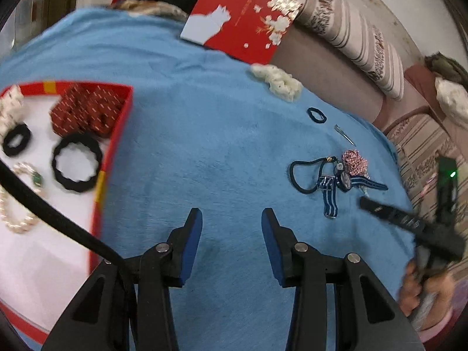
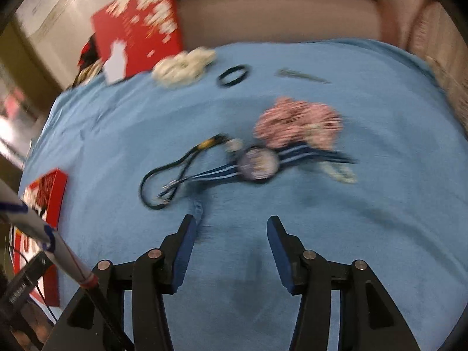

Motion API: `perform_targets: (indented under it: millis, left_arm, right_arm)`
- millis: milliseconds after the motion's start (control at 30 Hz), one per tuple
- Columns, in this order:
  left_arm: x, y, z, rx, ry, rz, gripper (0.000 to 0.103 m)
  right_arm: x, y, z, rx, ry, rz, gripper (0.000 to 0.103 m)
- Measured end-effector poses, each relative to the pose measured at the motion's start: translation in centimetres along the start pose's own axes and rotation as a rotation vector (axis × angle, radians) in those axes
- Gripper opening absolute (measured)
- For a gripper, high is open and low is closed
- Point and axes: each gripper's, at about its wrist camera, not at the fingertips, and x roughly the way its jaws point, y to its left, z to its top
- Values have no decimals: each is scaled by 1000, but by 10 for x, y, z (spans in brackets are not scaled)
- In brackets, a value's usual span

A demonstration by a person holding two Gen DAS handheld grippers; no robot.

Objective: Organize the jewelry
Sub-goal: 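Grasp the blue striped watch strap with the right tool and lift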

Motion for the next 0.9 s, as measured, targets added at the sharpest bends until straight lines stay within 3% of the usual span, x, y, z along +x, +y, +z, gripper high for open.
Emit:
perform_targets:
  millis: [133,200,233,367,600,733,800,867,900]
  left_arm:
    - [9,2,4,-15,21,5,41]
    - [10,3,5,-15,25,9,41]
    - [10,4,5,-19,26,8,41]
    - [11,8,7,-37,32,6,41]
    - [16,7,3,-29,50,9,41]
    - [19,4,-6,-23,86,-20,41]
    - [18,1,-7,-2,99,-28,41]
    - [16,-7,-5,33,95,-15,41]
    - [15,-13,-1,49,92,-12,41]
  right_arm:
    - [32,23,0,-49,33,-2,54]
    - [43,29,1,-69,39,-28,40]
    - [42,29,1,-80,30,-44,22]
    - [22,19,-12,-61,42,33,21]
    - [-18,5,-80,-86,116,61,21]
    - [-34,-13,-103,-69,103,49,22]
    - [-41,-25,-105,-34,93,74,32]
    - [-51,-37,-103,5,55,113,51]
    - [-55,-41,-101,18,35,126,54]
